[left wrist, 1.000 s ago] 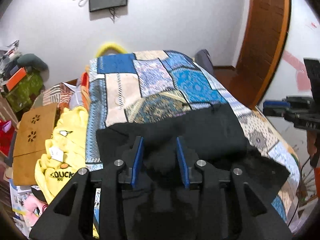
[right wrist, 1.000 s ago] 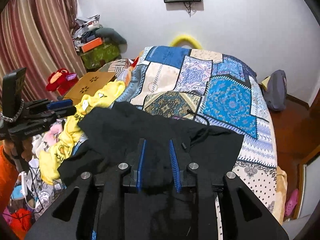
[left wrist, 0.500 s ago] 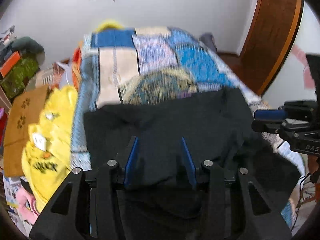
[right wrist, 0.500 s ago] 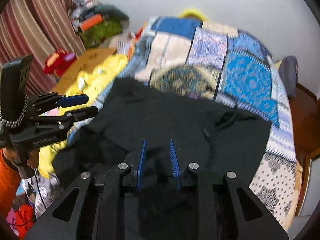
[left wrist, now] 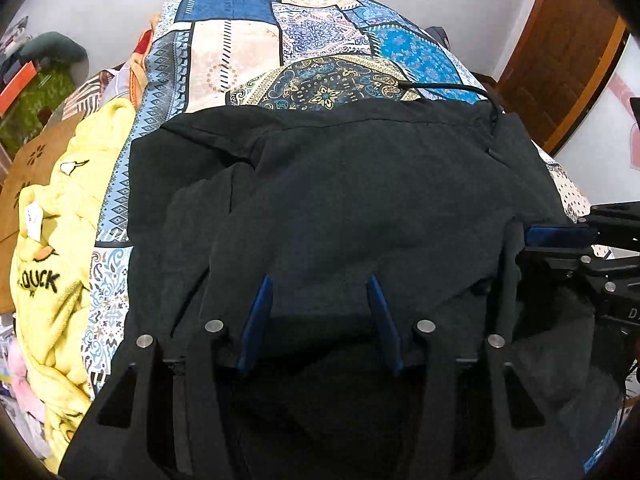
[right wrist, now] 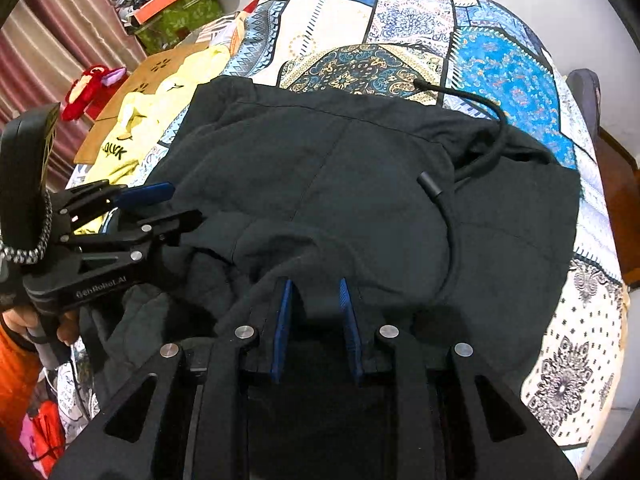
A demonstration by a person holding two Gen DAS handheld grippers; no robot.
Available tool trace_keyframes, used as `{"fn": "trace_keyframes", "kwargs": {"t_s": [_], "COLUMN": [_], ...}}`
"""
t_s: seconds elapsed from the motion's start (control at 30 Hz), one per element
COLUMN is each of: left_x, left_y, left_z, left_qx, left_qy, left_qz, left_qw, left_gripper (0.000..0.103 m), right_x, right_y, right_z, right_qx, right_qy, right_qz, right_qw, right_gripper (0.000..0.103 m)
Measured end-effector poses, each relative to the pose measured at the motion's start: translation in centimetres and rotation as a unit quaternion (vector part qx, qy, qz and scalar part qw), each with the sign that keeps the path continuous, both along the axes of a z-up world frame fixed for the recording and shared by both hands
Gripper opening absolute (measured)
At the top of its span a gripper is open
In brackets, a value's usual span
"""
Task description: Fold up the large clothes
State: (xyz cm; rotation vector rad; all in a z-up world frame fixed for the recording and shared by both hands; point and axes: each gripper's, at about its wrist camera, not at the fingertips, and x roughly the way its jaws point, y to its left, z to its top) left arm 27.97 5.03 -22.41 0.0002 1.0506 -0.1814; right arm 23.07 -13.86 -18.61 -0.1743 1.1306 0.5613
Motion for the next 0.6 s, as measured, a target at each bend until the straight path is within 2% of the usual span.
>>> {"fn": "trace_keyframes", "kwargs": {"t_s": [0.1, 0.23, 0.3, 0.37, 0.43, 0.53, 0.6], "left_x": [-0.2, -0.7, -0.8, -0.9, -0.7, 0.2, 0.9], "left_y": [0.6, 2.4, 3.8, 5.7, 7.7, 11.1, 13.2], "left_z": [1.0, 3.4, 4.9, 6.2, 6.8, 6.6, 5.9], "left_qx": [-0.009, -0.023, -0.026, -0.023, -0.018, -0.023, -0.052], "left_qy": [0.004, -0.025, -0.045, -0.068, -0.082, -0.071, -0.055], "left_qz": [-0.001, 0.015, 0.029, 0.046, 0.065, 0.097, 0.109], "left_qw": [1.0000, 0.9993, 0.9982, 0.9964, 0.9944, 0.9925, 0.9912], "left_gripper": [0.050, 0.051, 0.055, 0.066, 0.069, 0.069, 0.069], "right_x": [-0.6, -0.7, -0.6, -0.2, 0.3, 1.4, 2.6], "right_y": [0.4, -0.9, -2.2, -3.5, -5.0, -6.9, -8.2], "right_z": [0.9, 2.6, 3.5, 4.3, 4.8, 4.9, 4.8], "right_qx": [-0.017, -0.009, 0.005, 0.018, 0.025, 0.027, 0.028], "right_qy": [-0.024, -0.058, -0.069, -0.080, -0.086, -0.091, -0.088], "right_qz": [0.004, -0.005, -0.019, -0.037, -0.057, -0.091, -0.116], "right_qw": [1.000, 0.998, 0.997, 0.996, 0.994, 0.991, 0.989], "right_gripper": [0.023, 0.026, 0.032, 0.037, 0.039, 0.044, 0.048]}}
